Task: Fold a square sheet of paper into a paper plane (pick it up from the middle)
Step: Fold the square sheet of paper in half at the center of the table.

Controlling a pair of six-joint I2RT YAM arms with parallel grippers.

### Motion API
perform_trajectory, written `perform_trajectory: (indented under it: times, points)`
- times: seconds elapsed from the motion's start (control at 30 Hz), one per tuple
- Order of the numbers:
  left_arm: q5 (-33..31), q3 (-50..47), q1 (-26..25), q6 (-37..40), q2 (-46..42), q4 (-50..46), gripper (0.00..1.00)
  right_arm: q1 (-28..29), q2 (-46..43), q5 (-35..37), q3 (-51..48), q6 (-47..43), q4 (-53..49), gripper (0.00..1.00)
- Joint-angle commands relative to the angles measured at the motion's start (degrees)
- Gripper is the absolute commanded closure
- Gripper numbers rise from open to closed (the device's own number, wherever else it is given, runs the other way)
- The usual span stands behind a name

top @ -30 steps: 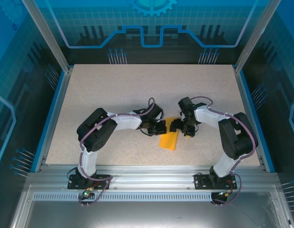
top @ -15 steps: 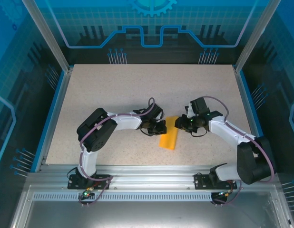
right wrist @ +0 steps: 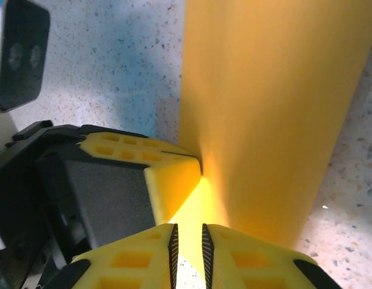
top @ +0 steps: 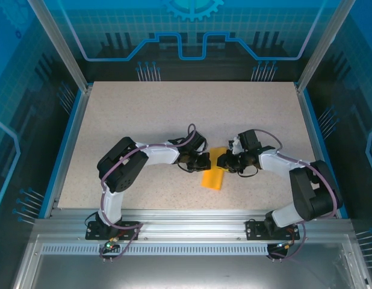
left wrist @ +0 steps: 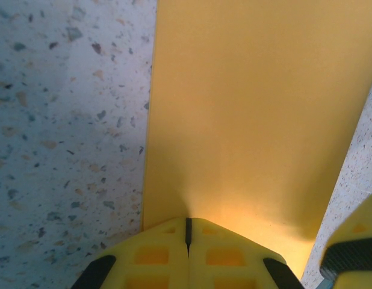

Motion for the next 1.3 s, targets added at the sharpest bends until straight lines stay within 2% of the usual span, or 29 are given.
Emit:
perform_trajectory:
  times: [0.0, 0.27, 0.57, 0.9, 1.0, 1.27]
  points:
    - [-1.82, 0.04, -0.92, 0.67, 2.2, -4.62, 1.0, -1.82, 1.99, -0.64, -1.0, -1.4, 0.56, 0.8]
    - [-1.89, 0.0, -0.92, 0.8, 2.28, -4.84, 1.0, -4.68, 3.49, 0.35, -4.2, -3.84, 0.22, 0.79]
    - [-1.5, 0.15, -0.98, 0.93, 2.73, -4.88, 1.0, -5.38, 4.82, 2.24, -4.06, -5.83, -2.41, 0.77]
    - [-1.49, 0.15, -1.03, 1.07, 2.73, -4.97, 1.0, -3.48, -5.34, -2.94, -3.8, -3.76, -3.45, 0.76]
    - [-1.42, 0.38, -1.02, 1.21, 2.81, -5.05, 1.0, -2.51, -3.92, -4.21, -4.79, -2.68, -1.15, 0.76]
    - [-1.36, 0.43, -1.03, 1.47, 2.86, -5.26, 1.0, -2.37, 2.72, -2.24, -7.69, -3.1, 1.65, 0.75]
